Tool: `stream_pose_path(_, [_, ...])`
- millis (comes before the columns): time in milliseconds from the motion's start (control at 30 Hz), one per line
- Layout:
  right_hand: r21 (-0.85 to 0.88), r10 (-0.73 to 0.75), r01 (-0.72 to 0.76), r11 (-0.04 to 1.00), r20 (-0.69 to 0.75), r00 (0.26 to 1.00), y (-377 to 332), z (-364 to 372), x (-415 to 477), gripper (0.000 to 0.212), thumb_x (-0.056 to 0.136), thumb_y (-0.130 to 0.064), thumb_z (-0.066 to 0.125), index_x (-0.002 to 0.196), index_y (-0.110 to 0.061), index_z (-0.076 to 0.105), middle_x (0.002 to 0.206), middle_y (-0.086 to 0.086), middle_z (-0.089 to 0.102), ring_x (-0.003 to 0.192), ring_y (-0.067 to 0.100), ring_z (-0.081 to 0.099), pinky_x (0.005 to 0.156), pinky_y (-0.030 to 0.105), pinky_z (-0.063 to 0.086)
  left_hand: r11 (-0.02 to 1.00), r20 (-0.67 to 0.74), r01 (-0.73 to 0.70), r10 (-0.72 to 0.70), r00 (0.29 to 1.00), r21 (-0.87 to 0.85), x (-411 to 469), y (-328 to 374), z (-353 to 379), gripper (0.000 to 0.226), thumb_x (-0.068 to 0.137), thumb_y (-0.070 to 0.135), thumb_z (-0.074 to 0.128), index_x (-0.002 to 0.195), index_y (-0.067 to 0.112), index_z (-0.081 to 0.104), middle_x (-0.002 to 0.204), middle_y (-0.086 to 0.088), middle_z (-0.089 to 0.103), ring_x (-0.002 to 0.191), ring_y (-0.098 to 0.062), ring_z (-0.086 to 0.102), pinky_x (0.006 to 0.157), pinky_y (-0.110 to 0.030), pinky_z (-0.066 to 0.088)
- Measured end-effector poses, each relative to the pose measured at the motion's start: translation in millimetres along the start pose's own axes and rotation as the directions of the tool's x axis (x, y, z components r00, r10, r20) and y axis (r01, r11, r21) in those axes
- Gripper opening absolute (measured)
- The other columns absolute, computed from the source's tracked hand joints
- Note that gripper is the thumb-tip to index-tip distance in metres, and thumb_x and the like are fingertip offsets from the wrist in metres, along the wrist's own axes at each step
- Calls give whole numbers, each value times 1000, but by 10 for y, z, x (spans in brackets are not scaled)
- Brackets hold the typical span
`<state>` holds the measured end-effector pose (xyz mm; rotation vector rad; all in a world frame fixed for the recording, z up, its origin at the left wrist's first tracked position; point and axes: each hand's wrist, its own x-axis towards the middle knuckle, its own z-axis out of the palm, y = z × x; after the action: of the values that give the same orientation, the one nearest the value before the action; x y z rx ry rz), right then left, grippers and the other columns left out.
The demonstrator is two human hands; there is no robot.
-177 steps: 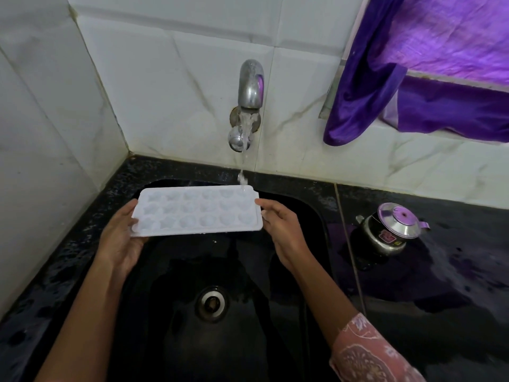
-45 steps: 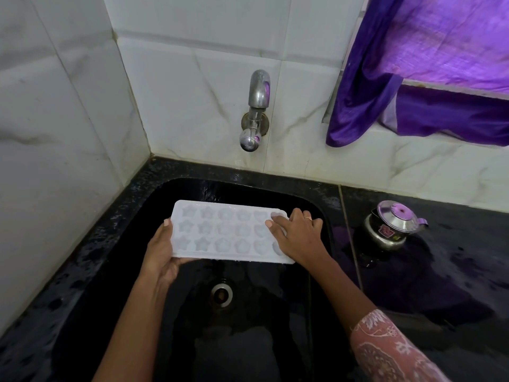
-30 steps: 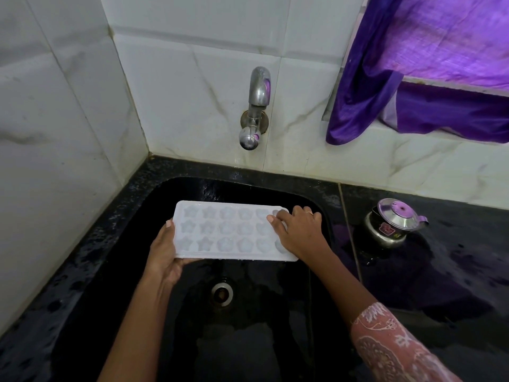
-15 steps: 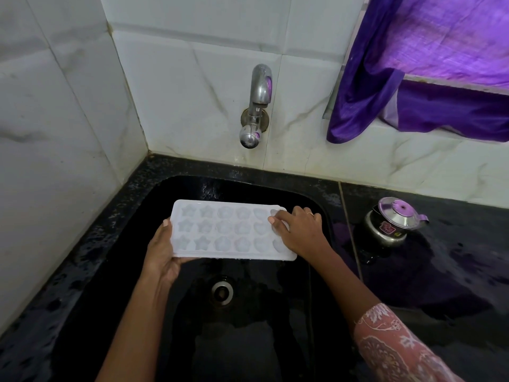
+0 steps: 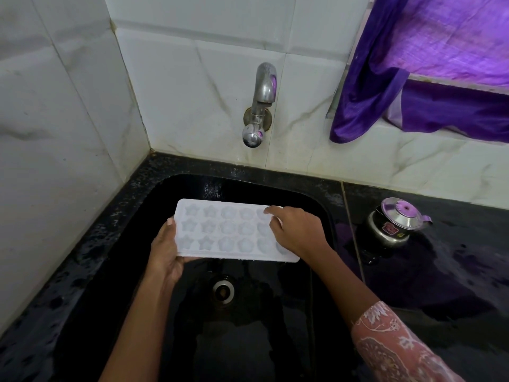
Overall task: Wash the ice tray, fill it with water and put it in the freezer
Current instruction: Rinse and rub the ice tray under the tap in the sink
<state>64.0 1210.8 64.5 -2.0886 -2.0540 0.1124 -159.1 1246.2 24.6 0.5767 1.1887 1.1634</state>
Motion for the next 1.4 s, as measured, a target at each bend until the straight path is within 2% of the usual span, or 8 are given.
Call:
stream_pose_path(100, [-38, 50, -46, 998, 101, 994, -49, -30, 44, 39, 94, -26, 34, 126, -38, 52, 96, 3, 66, 78, 21, 59, 62, 27, 38, 1000, -3, 8, -8, 1000, -2, 13, -14, -5, 35, 100, 36, 32, 122, 16, 52, 104, -6, 64, 89, -23, 62, 64, -44, 50])
stream_pose_path(333, [-103, 49, -29, 994, 197, 979, -102, -42, 153, 41, 96, -24, 31, 128, -38, 52, 104, 5, 65, 88, 25, 61, 65, 26, 38, 1000, 21, -8, 8, 1000, 12, -12, -11, 10, 36, 101, 36, 29, 121, 16, 52, 100, -4, 65, 87, -21, 63, 63, -41, 52])
stream_pose_path(533, [-89, 62, -45, 995, 207, 976, -68, -14, 171, 39, 97, -25, 30, 111, -37, 65, 81, 1, 61, 67, 18, 52, 50, 22, 29, 1000, -22, 3, -2, 1000, 1, 32, -32, -36, 40, 100, 37, 33, 126, 13, 51, 109, -10, 64, 91, -24, 63, 65, -43, 51])
stream_pose_path(700, [-118, 89, -69, 991, 167, 982, -37, -1, 183, 37, 93, -21, 34, 105, -34, 67, 96, 1, 68, 78, 22, 62, 60, 27, 38, 1000, -15, 5, -5, 1000, 2, 33, -34, -18, 36, 100, 37, 33, 122, 15, 52, 102, -6, 64, 87, -22, 63, 63, -42, 50])
stream_pose_path(833, [-163, 95, -72, 984, 139, 986, -60, 23, 219, 34, 94, -19, 35, 103, -28, 67, 93, 2, 68, 73, 22, 62, 50, 24, 28, 1000, -11, 12, -12, 1000, 8, 32, -46, -11, 37, 100, 38, 33, 122, 16, 53, 102, -5, 65, 88, -22, 63, 63, -42, 50])
stream_pose_path(1033, [-101, 80, -67, 993, 132, 988, -106, 40, 234, 36, 96, -23, 34, 113, -37, 63, 98, -1, 68, 81, 22, 63, 58, 25, 35, 1000, -16, 11, -11, 1000, 9, 56, -46, -66, 39, 100, 38, 32, 124, 15, 52, 101, -5, 65, 89, -23, 64, 63, -42, 50])
stream_pose_path(1167, [-96, 54, -39, 995, 164, 985, -148, 24, 218, 37, 97, -23, 32, 111, -32, 64, 93, -1, 67, 71, 20, 56, 51, 22, 29, 1000, -23, 15, -15, 1000, -7, 62, -44, -60, 39, 100, 38, 33, 124, 15, 52, 104, -7, 65, 90, -24, 64, 62, -42, 51])
stream_pose_path(1400, [-94, 67, -50, 994, 184, 981, -94, 19, 216, 39, 98, -31, 29, 108, -31, 66, 97, 3, 69, 81, 23, 64, 62, 27, 44, 1000, -33, 7, -8, 999, -28, 65, -30, -51, 37, 100, 37, 34, 123, 15, 52, 103, -5, 65, 88, -23, 63, 61, -42, 51])
